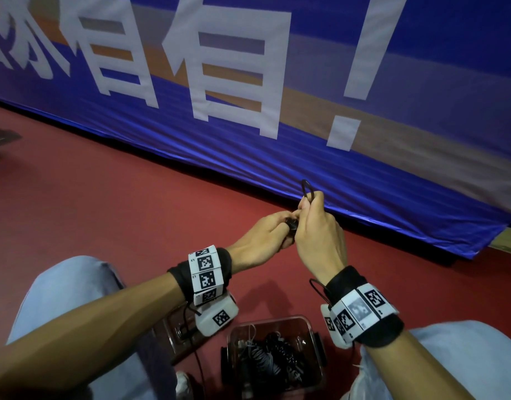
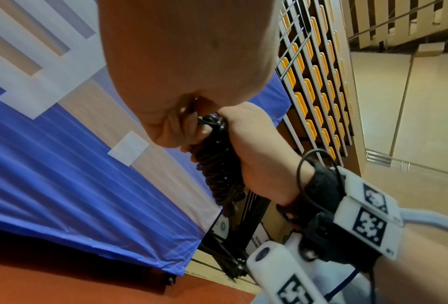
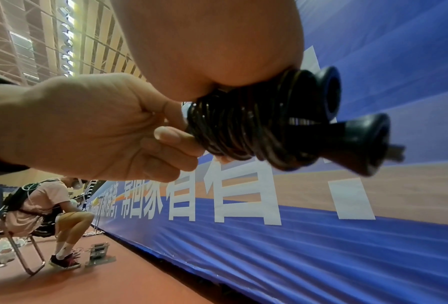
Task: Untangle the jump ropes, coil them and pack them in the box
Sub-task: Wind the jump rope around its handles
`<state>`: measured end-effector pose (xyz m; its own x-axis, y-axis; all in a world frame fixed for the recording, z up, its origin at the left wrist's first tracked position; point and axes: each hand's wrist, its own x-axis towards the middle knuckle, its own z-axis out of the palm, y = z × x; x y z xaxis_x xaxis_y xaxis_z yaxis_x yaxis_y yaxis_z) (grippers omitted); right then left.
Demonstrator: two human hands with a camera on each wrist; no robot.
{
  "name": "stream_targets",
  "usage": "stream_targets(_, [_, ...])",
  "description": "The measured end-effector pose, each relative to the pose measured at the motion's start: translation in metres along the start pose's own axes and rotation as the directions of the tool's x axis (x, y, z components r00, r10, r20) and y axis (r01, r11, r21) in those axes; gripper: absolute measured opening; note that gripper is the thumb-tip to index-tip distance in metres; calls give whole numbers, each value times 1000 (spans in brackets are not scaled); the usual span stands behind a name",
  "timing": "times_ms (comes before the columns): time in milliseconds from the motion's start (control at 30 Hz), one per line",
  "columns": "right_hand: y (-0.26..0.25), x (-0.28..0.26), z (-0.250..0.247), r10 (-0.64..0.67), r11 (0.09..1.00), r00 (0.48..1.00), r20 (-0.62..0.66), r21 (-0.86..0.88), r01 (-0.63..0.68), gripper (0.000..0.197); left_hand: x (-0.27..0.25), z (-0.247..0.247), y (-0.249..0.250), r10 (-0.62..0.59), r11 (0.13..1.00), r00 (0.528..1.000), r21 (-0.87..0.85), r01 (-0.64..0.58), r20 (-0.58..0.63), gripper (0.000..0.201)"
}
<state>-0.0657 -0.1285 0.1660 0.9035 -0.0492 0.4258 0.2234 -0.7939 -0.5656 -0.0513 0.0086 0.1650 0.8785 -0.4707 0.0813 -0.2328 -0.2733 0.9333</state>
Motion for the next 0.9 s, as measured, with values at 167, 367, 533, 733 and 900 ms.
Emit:
stream_targets(167, [5, 0, 8, 143, 980, 986, -88, 153, -129, 19, 6, 15, -9, -93, 980, 969, -190, 49, -229, 18])
stream_targets(367, [1, -1, 12, 99, 991, 986, -137, 106, -85, 19, 6, 21, -5, -249, 866, 950, -482, 130, -191, 19])
stream_targets(533, [0, -4, 14, -44, 999, 987, -155, -33, 40, 6, 6, 12, 2, -410, 602, 912, -751, 273, 3, 18])
stream_targets(733, [-1, -10, 20, -167, 982, 978, -124, -112, 153, 9, 3, 13, 4, -400, 773, 915, -556, 307, -50, 16])
stream_targets(900, [-1, -14, 20, -43, 998, 999, -30, 54, 44, 21, -1, 10, 3, -260, 926, 953, -321, 200, -154, 12])
